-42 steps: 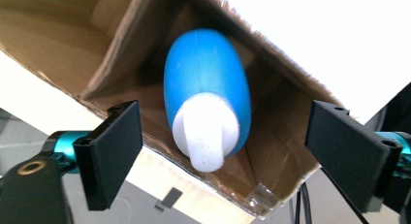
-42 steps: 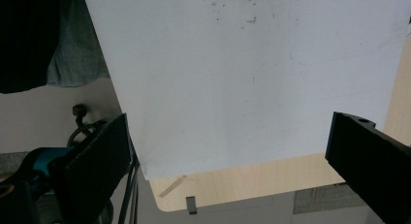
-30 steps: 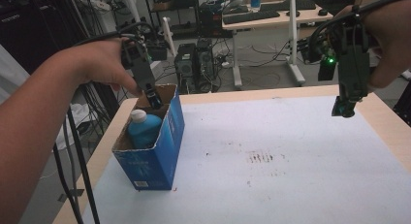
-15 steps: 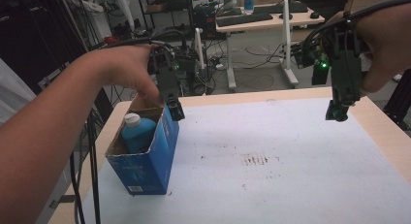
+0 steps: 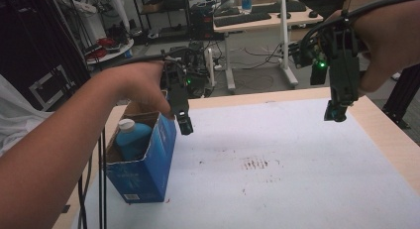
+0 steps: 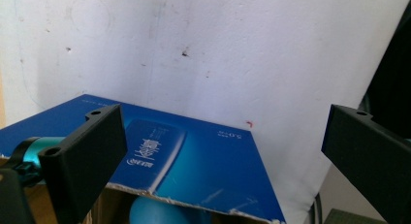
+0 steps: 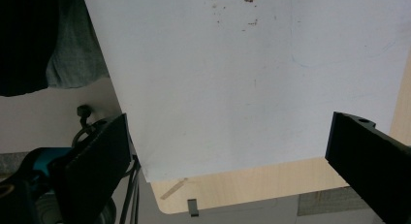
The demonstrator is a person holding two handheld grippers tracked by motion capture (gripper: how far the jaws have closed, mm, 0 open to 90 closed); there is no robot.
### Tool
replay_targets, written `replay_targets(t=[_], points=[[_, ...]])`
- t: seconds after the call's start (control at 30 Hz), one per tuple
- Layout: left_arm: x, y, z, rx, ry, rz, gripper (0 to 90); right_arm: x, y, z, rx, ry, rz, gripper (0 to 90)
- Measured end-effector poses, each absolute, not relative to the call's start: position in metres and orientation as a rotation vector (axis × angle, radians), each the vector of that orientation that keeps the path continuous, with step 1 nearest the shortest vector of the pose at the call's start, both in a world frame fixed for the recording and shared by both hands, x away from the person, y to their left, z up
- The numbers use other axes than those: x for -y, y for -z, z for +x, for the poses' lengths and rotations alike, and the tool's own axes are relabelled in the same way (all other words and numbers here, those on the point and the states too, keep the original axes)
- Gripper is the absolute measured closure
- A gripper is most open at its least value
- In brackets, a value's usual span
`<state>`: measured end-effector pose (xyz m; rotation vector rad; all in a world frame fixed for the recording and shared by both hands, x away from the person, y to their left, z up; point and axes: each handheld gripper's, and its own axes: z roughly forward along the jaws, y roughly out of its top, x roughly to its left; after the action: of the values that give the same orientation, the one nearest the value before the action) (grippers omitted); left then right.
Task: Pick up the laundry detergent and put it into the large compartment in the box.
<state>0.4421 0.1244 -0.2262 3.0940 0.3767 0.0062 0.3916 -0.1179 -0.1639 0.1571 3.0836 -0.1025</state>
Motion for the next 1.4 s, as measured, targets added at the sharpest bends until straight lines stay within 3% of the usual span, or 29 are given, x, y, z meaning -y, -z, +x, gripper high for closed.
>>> replay_targets(t=[1.4], points=[[-0.1145,0.2323,0.441,-0.265,0.019,3.094,2.4,0.122,0.1556,0.3894,-3.073,0.083,0.159,1.7]])
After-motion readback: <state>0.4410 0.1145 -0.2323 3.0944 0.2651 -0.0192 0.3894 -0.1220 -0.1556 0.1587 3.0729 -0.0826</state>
